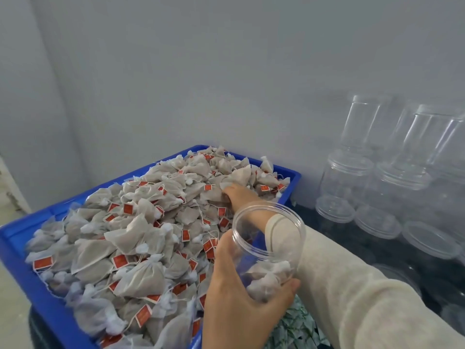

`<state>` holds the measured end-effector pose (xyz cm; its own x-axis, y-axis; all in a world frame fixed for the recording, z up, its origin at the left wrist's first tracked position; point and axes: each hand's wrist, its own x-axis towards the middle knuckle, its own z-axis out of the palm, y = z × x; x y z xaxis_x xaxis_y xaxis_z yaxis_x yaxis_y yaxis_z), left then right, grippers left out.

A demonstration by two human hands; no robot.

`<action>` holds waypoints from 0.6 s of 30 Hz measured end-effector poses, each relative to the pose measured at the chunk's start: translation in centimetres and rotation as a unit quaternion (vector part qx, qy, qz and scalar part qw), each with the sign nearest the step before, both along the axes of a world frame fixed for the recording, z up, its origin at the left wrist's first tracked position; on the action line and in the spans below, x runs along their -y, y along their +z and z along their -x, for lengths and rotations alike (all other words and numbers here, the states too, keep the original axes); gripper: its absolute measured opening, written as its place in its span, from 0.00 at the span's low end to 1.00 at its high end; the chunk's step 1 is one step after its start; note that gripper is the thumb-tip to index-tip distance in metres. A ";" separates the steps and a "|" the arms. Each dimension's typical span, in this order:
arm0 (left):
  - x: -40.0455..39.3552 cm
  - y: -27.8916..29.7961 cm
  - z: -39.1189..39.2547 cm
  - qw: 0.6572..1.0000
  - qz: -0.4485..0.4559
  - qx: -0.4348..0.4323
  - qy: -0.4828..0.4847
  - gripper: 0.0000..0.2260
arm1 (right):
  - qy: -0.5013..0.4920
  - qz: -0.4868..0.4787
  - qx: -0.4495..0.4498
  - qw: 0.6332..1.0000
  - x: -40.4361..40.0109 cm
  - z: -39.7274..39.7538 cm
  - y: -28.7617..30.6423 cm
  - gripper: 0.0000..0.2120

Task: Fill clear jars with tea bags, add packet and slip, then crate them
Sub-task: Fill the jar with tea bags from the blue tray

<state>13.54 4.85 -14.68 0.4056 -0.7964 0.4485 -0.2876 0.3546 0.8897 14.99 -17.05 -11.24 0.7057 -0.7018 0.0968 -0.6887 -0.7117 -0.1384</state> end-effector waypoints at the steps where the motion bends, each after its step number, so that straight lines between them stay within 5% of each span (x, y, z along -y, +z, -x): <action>1: 0.0 0.0 0.1 1.000 0.001 0.009 0.001 0.43 | -0.012 0.011 0.018 1.000 0.2 0.2 -0.2 0.16; 8: -0.5 0.1 0.3 0.999 -0.005 0.049 0.013 0.44 | -0.006 0.101 0.076 0.992 0.9 3.3 2.2 0.08; 15: -0.7 0.1 0.3 0.998 -0.048 0.049 0.017 0.47 | -0.014 0.177 -0.006 0.984 -0.8 7.6 8.2 0.11; 18: -1.0 0.5 0.3 0.997 -0.060 0.050 0.021 0.43 | -0.012 0.188 0.050 0.981 -2.7 9.0 10.7 0.10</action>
